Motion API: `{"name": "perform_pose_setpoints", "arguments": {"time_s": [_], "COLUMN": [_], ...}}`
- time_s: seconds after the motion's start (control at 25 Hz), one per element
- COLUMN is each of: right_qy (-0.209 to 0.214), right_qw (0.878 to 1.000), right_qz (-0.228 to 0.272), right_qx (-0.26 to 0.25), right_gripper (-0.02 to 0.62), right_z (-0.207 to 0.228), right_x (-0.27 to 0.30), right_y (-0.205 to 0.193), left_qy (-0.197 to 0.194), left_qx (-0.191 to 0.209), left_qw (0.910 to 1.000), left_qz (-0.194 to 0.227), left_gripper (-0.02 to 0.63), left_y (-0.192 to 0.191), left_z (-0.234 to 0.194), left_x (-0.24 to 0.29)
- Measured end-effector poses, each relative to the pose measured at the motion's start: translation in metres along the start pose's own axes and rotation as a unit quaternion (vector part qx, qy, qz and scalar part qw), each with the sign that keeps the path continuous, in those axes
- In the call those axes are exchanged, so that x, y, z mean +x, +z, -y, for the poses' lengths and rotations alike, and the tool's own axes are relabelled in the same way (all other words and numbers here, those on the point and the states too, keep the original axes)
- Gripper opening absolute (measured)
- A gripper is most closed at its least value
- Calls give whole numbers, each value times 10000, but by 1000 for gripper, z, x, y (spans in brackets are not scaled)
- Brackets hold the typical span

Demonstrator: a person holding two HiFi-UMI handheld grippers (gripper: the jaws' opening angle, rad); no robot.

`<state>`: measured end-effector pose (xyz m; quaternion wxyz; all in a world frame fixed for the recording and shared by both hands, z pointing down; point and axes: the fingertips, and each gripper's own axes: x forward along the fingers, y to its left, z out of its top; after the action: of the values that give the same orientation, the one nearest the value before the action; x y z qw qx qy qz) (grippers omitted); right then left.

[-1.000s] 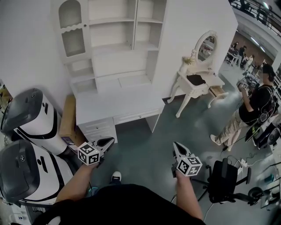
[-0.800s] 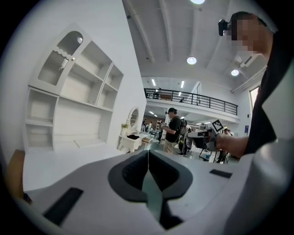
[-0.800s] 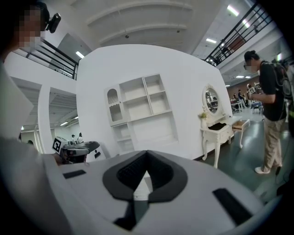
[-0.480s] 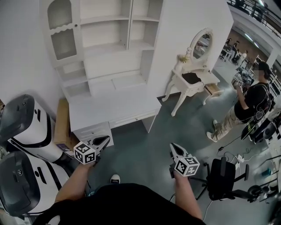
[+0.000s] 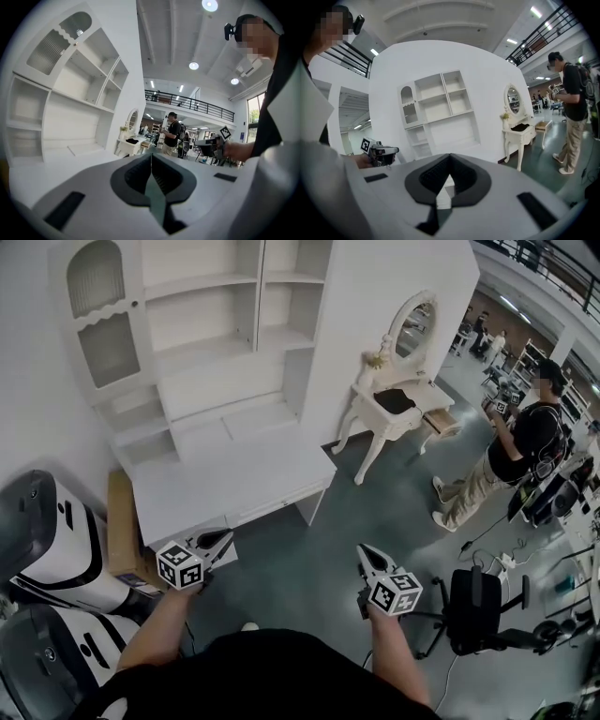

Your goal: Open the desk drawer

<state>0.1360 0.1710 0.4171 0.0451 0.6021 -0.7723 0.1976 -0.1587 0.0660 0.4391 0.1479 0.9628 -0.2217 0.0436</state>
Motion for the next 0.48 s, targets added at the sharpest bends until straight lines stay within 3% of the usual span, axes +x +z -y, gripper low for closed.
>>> {"name": "perform_pose_setpoints", "arguments": {"time_s": [0.24, 0.48], "right_qy": [-272, -368], "right_qw": [9996, 9993], "right_qz": [-16, -46], "right_qx": [67, -17], "right_gripper": [2, 2], "right_z": [-5, -20], "right_x": [21, 49], "right_y": [2, 2], "left_qy": [-338, -363], "left_qx": [81, 86], "left_qw": [9993, 9993], "left_qz": [-100, -2], "left_gripper": [12, 12], "left_y": [8, 17], "left_z": [-25, -58], "left_x": [14, 2]}}
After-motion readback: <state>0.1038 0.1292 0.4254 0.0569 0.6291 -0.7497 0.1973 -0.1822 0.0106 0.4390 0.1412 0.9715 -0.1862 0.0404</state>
